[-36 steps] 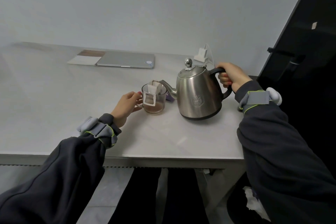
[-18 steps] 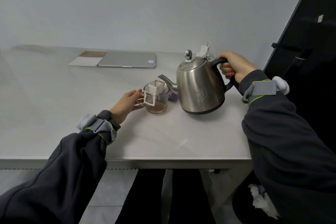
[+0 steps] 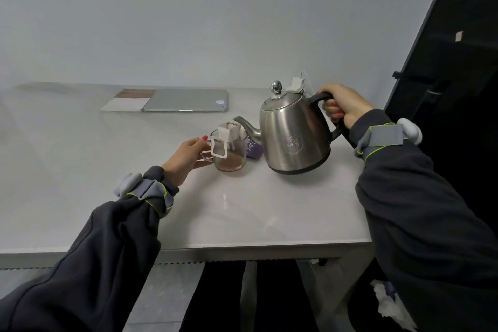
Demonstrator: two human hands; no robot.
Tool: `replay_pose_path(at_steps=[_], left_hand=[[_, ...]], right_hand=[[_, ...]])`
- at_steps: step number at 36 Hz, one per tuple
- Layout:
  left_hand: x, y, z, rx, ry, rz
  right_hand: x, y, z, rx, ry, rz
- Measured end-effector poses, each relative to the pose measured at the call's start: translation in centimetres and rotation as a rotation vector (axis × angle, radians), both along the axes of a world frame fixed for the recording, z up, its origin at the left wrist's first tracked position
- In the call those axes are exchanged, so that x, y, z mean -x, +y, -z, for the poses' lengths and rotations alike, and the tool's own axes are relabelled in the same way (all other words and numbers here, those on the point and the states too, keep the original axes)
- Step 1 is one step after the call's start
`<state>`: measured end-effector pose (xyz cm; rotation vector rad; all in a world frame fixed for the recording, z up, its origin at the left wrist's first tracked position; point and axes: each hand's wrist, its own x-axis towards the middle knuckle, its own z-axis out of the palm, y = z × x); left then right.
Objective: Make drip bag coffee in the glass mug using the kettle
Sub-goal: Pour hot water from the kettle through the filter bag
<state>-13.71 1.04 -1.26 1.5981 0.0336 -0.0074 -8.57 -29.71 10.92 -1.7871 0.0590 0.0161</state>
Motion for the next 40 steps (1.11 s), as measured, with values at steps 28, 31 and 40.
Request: replay_pose_path(at_steps=[28, 31, 40], left_hand=[[-0.6, -0.2, -3.4, 0.013, -0.008, -0.039], [-0.4, -0.3, -3.4, 0.046, 0.027, -0.037], [-0.3, -0.2, -3.2, 0.025, 0.027, -0.007]], right_hand=[[0.3, -0.6, -1.3, -0.045, -0.028, 0.058], [0.3, -0.6, -1.2, -0.046, -0.029, 0.059], [0.2, -0.7, -1.2, -0.052, -0.022, 0.062]])
